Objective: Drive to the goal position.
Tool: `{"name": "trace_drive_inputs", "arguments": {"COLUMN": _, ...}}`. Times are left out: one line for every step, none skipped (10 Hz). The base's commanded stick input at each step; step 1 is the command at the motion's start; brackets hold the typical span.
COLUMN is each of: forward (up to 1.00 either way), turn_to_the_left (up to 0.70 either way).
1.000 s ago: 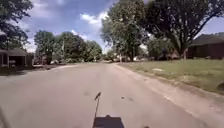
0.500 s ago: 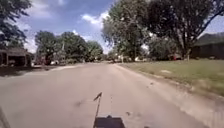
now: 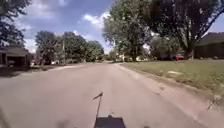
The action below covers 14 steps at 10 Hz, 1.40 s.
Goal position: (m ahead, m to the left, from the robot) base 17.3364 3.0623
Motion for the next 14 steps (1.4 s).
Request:
{"name": "trace_drive_inputs", "arguments": {"forward": 1.00, "turn_to_the_left": 0.00}}
{"name": "trace_drive_inputs", "arguments": {"forward": 1.00, "turn_to_the_left": 0.00}}
{"name": "trace_drive_inputs", "arguments": {"forward": 1.00, "turn_to_the_left": 0.00}}
{"name": "trace_drive_inputs", "arguments": {"forward": 1.00, "turn_to_the_left": 0.00}}
{"name": "trace_drive_inputs", "arguments": {"forward": 1.00, "turn_to_the_left": 0.00}}
{"name": "trace_drive_inputs", "arguments": {"forward": 1.00, "turn_to_the_left": 0.00}}
{"name": "trace_drive_inputs", "arguments": {"forward": 1.00, "turn_to_the_left": 0.00}}
{"name": "trace_drive_inputs", "arguments": {"forward": 1.00, "turn_to_the_left": 0.00}}
{"name": "trace_drive_inputs", "arguments": {"forward": 1.00, "turn_to_the_left": -0.22}}
{"name": "trace_drive_inputs", "arguments": {"forward": 1.00, "turn_to_the_left": -0.24}}
{"name": "trace_drive_inputs", "arguments": {"forward": 1.00, "turn_to_the_left": -0.07}}
{"name": "trace_drive_inputs", "arguments": {"forward": 1.00, "turn_to_the_left": 0.00}}
{"name": "trace_drive_inputs", "arguments": {"forward": 1.00, "turn_to_the_left": 0.00}}
{"name": "trace_drive_inputs", "arguments": {"forward": 1.00, "turn_to_the_left": 0.00}}
